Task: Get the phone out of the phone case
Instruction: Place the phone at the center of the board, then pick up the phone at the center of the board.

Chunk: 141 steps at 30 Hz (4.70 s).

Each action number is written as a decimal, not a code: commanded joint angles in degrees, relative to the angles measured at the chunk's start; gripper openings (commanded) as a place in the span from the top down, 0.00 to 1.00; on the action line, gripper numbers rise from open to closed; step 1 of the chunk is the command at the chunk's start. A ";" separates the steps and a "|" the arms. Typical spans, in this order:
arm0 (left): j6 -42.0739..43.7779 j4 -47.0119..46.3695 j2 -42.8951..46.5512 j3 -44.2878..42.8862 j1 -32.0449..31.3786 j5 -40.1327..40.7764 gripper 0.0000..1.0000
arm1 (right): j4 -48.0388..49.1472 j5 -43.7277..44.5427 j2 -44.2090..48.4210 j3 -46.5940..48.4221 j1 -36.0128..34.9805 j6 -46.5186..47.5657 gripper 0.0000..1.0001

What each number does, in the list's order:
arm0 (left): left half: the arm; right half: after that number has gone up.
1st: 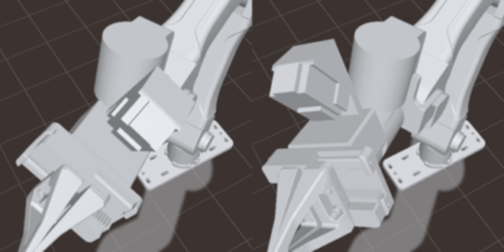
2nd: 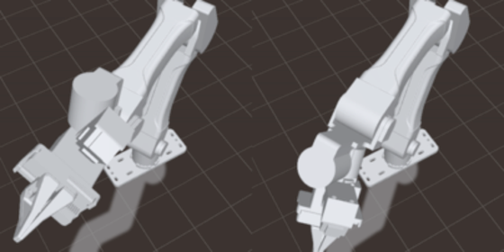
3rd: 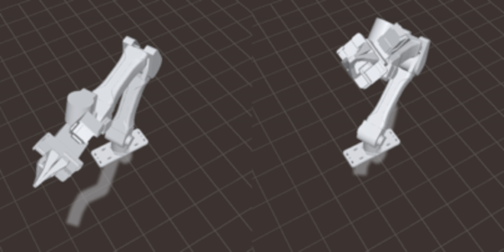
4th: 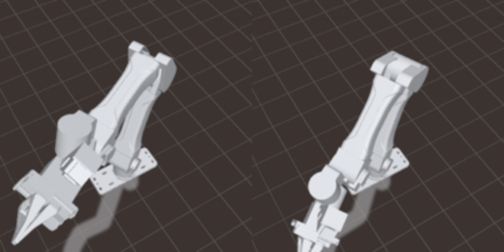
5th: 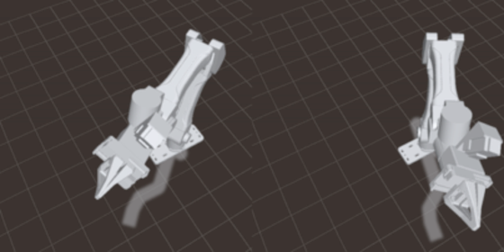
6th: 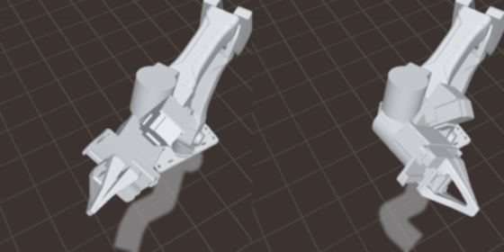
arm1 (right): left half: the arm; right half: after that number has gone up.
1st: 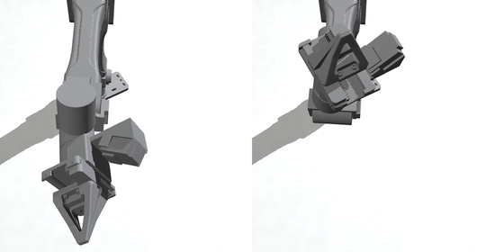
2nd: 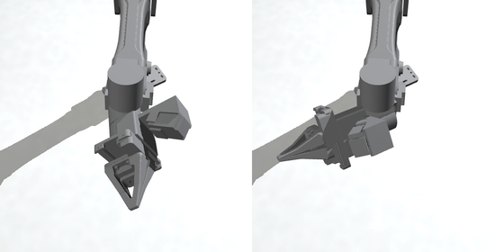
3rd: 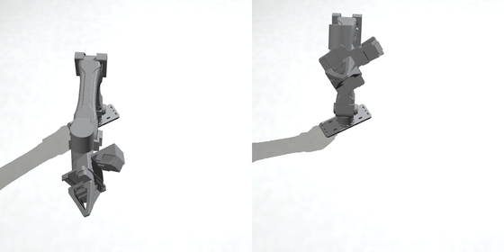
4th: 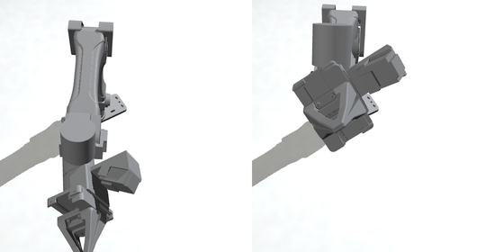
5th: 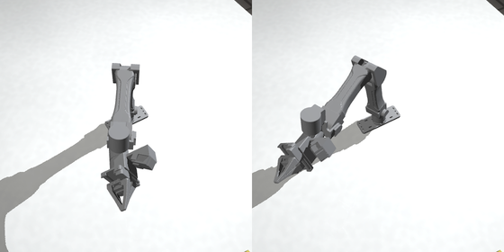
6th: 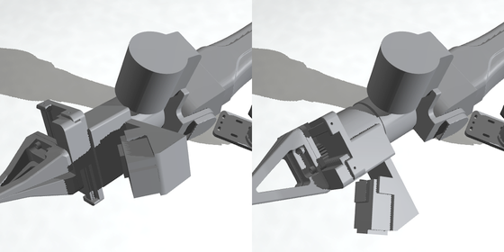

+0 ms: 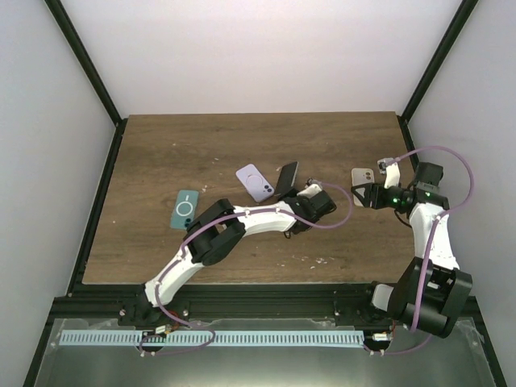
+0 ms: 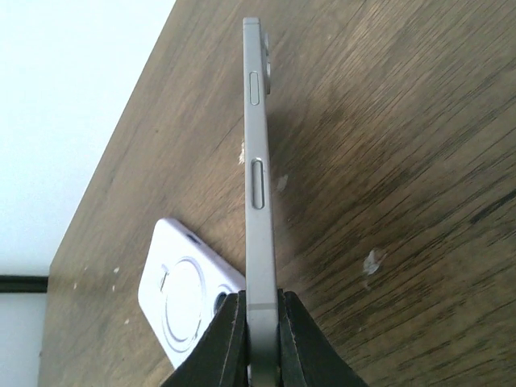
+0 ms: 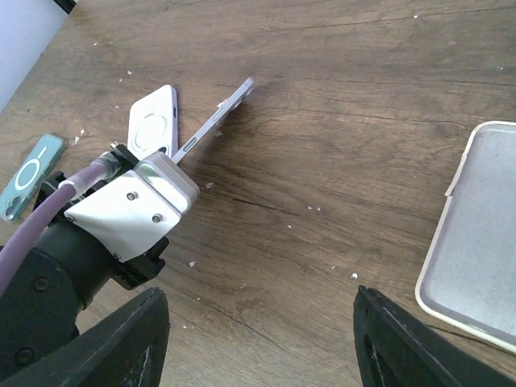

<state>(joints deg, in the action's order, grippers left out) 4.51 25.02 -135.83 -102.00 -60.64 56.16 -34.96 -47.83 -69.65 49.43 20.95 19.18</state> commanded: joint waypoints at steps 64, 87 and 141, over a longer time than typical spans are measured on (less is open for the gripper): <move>-55.30 41.67 -7.89 -26.43 22.27 -37.31 0.05 | -0.34 -2.51 0.01 0.31 -0.39 1.10 0.32; -42.84 32.05 1.62 -0.80 24.66 -41.89 0.02 | -0.75 -2.57 -0.60 0.58 -0.38 1.32 0.30; -20.55 16.02 46.34 36.91 16.05 -74.12 0.62 | -11.92 14.38 11.58 9.87 -35.12 36.50 0.52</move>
<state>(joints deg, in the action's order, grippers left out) -18.72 42.22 -92.38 -65.43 -44.40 -10.15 -43.51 -41.45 -59.48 53.93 -9.67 46.52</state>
